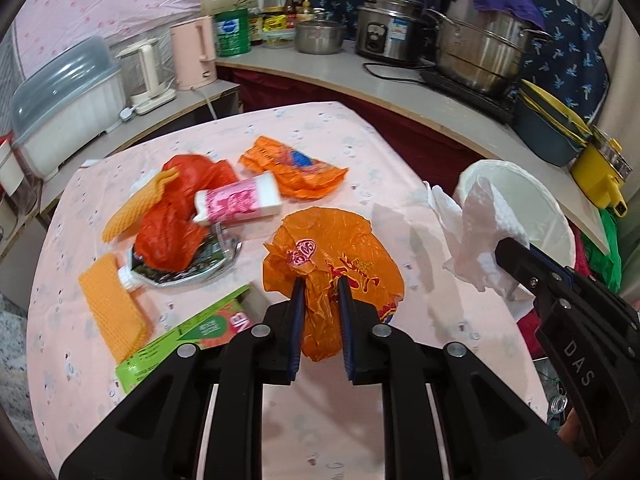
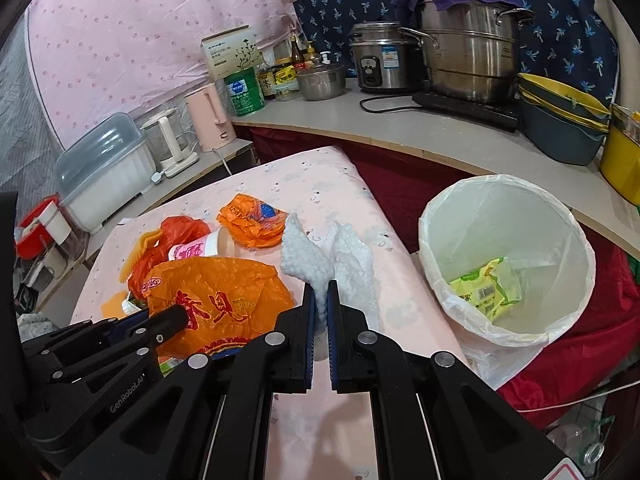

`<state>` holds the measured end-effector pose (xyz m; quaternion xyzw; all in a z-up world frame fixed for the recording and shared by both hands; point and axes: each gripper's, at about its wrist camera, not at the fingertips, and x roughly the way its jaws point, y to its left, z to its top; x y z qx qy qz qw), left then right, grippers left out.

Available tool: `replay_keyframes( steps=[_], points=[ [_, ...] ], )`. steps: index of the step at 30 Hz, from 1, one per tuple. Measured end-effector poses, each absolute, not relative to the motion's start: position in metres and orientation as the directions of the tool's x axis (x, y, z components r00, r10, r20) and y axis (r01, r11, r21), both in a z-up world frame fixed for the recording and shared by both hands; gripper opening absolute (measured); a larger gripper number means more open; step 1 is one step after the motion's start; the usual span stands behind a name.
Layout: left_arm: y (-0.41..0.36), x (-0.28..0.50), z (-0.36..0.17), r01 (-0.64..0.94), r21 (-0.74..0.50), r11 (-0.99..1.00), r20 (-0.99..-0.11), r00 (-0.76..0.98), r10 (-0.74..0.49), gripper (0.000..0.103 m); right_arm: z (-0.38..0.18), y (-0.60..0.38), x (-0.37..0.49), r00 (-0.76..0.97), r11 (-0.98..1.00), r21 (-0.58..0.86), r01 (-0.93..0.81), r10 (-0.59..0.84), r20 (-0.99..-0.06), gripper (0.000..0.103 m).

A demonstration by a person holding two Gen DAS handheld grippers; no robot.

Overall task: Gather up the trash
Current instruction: 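Carry the paper towel with the right tool while the left tool carries the orange bag to the bin, then open the right tool over the bin while the left tool opens too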

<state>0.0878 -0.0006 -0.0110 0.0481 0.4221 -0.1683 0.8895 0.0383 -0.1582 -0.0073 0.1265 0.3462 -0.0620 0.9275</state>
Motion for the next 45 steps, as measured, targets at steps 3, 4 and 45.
replay_keyframes(
  steps=[3, 4, 45],
  points=[
    [-0.019, 0.086, -0.005, 0.37, -0.053, 0.928, -0.759, 0.589, -0.278, 0.015, -0.004, -0.176, 0.032, 0.759, 0.952, 0.197, 0.236, -0.054, -0.648, 0.005],
    [-0.026, 0.085, -0.002, 0.38, -0.052, 0.923, -0.756, 0.589, -0.285, 0.015, -0.002, -0.181, 0.03, 0.761, 0.949, 0.199, 0.245, -0.061, -0.646, 0.005],
    [-0.192, 0.119, -0.006, 0.549, -0.093, 0.831, -0.758, 0.502, -0.416, 0.041, -0.006, -0.338, 0.02, 0.751, 0.825, 0.27, 0.496, -0.251, -0.611, 0.031]
  ],
)
